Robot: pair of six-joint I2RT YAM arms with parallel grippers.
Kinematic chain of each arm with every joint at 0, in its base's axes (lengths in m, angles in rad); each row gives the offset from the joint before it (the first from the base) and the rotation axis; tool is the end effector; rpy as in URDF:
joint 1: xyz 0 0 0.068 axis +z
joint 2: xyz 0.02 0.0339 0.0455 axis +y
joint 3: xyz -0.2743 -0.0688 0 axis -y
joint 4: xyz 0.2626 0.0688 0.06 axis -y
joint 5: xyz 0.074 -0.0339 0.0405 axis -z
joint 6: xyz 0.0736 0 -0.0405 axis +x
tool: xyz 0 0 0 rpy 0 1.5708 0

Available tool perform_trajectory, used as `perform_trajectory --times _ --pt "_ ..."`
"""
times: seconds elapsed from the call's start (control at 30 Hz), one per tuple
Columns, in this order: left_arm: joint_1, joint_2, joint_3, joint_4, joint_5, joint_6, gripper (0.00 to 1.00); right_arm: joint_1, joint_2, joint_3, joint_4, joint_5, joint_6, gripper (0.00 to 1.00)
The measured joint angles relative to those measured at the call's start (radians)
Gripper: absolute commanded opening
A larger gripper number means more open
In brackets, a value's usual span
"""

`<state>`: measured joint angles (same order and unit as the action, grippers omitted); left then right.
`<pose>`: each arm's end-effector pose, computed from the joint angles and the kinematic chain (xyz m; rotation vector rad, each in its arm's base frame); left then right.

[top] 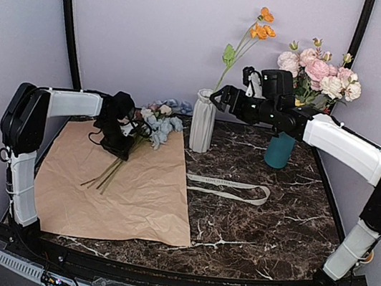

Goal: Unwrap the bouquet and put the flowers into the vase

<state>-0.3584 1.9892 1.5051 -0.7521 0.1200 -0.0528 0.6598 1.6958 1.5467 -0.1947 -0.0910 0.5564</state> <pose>0.4090 -0.1626 0.1561 0.4586 2.7894 -0.2637 0.3605 0.2881 0.3563 -0.1690 2.0128 0.8876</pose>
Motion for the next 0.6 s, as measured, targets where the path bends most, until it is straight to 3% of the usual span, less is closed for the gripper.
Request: perform_trajectory --times 0.2,0.4,0.6 --pt "0.000 -0.039 -0.048 0.014 0.091 -0.024 0.11 0.000 0.002 -0.001 0.024 -0.026 0.008 0.91" --pt "0.000 -0.039 -0.092 0.047 0.152 -0.045 0.35 0.005 0.031 -0.001 0.038 -0.056 0.022 0.91" --pt "0.000 -0.032 -0.101 0.090 0.205 -0.064 0.37 0.011 0.056 -0.001 0.037 -0.073 0.029 0.91"
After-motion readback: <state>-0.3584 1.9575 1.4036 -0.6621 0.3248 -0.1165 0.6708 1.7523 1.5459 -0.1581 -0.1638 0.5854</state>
